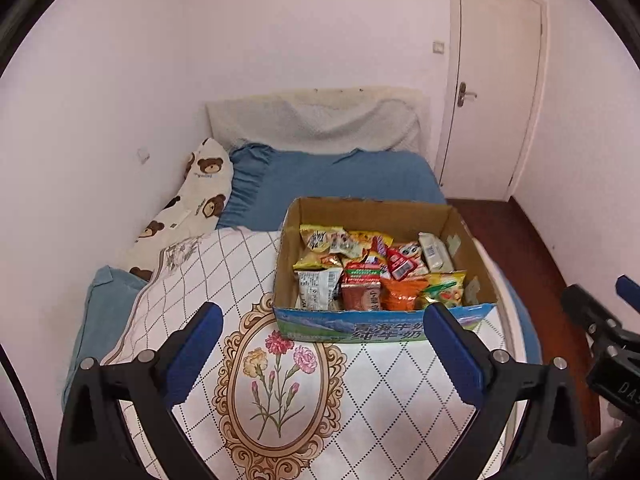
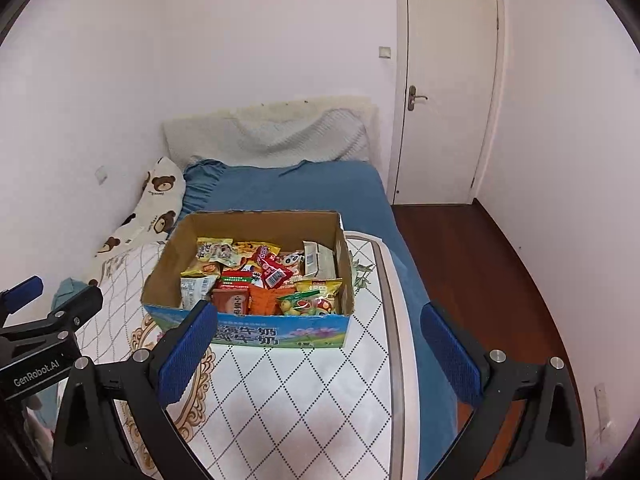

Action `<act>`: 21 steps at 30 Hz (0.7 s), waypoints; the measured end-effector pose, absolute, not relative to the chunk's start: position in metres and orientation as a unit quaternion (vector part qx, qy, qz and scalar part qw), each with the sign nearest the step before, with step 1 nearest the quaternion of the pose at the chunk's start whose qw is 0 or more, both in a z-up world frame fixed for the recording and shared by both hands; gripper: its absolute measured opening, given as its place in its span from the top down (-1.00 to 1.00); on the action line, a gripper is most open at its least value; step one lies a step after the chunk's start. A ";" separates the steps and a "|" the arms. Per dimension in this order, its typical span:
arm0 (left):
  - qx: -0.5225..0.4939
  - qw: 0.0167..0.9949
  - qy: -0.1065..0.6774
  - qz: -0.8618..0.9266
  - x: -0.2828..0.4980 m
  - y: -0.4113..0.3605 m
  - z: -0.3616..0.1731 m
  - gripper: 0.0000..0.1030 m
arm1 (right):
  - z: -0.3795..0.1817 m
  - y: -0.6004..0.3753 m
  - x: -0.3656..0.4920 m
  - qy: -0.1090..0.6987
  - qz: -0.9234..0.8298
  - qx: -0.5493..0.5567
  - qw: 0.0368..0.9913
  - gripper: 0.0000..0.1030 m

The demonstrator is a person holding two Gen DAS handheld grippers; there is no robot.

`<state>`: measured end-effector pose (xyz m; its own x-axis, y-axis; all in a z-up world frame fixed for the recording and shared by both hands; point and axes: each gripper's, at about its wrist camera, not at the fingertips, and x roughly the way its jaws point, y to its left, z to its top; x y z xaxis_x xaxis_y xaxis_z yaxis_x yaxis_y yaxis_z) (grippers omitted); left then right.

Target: Organize snacks

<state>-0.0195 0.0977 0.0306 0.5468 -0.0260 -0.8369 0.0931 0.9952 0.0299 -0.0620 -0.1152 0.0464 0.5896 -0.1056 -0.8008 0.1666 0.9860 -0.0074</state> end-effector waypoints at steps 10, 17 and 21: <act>0.045 0.873 0.485 -0.030 -0.002 0.093 0.010 -1.00 | 0.017 -0.117 -0.037 0.463 -0.085 0.040 0.881 -1.00; 0.045 0.870 0.491 -0.029 0.001 0.092 0.003 -1.00 | 0.012 -0.119 -0.032 0.466 -0.084 0.046 0.880 -1.00; 0.042 0.870 0.490 -0.030 0.002 0.092 0.002 -1.00 | 0.011 -0.119 -0.031 0.467 -0.084 0.045 0.879 -1.00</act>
